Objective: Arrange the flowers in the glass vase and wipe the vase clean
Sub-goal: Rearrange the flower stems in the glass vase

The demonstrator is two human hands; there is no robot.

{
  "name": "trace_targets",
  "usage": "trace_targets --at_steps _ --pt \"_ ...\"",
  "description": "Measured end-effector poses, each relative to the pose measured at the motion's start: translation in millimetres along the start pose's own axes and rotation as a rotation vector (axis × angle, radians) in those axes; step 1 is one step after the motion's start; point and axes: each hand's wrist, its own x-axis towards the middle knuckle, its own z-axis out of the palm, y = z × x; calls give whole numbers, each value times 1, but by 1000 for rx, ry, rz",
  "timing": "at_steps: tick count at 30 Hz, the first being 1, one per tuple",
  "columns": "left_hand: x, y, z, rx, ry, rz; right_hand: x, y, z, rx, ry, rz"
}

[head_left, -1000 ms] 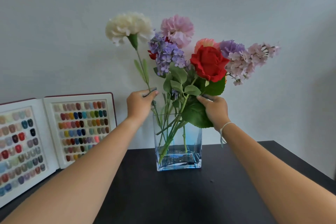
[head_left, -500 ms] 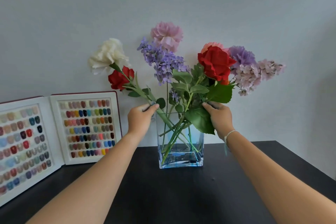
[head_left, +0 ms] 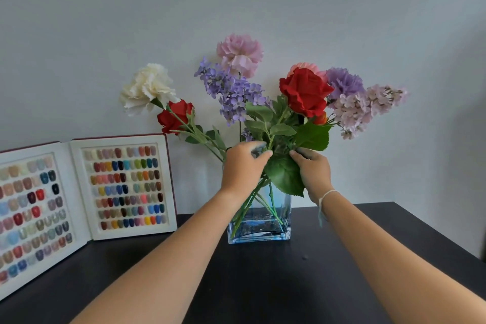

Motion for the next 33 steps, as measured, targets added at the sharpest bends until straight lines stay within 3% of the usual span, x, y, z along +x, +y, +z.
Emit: trace_targets --at_steps 8,17,26,33 --pt "18 1 13 63 -22 -48 -1 -1 0 3 8 -11" --pt "25 -23 -25 105 54 -44 -1 -3 -3 -111 25 -99" --pt "28 -17 -30 -75 147 -44 2 -5 -3 -136 49 -137" --pt "10 -32 -21 -166 69 -169 -1 1 -1 -188 19 -178"
